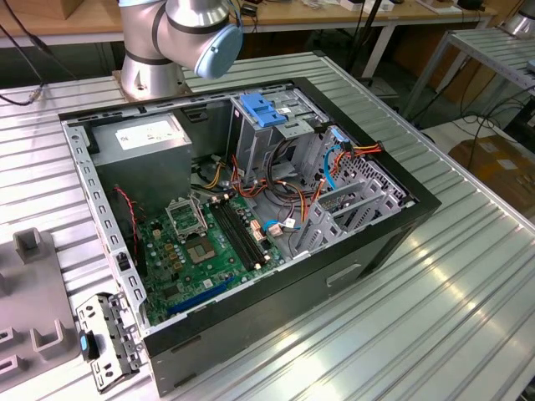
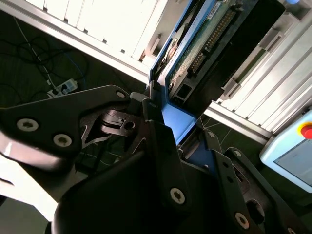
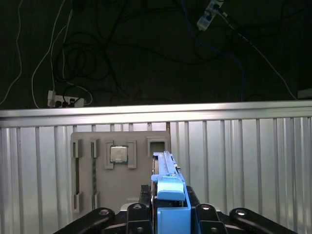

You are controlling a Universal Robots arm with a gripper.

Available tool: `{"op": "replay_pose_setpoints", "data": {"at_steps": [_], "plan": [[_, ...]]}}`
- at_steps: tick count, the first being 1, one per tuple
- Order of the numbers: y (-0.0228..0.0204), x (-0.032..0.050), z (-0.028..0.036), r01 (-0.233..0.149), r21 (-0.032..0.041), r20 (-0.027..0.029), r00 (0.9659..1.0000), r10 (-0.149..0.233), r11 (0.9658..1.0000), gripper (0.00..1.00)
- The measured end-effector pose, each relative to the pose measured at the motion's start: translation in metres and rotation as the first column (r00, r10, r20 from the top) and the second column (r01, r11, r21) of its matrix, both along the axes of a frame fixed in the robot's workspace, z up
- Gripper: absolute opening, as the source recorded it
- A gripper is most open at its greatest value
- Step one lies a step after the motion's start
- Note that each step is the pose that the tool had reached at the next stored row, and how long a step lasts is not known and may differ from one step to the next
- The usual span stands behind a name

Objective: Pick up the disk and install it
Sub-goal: 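Pick up the disk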

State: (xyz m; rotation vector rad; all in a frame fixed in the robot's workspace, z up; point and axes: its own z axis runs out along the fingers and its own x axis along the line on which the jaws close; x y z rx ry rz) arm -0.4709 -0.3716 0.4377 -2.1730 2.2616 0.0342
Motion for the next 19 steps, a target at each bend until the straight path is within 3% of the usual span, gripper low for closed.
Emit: {"op": "replay_pose_setpoints", "data": {"at_steps": [14, 19], "plan": [[0.0000, 0.0000, 0.0194, 0.000, 0.0000, 0.0000, 1.0000, 0.000, 1.0000, 0.37], [0.0000, 0.0000, 0.0234, 0.000, 0.0000, 0.0001, 1.0000, 0.000, 1.0000, 0.37]]}}
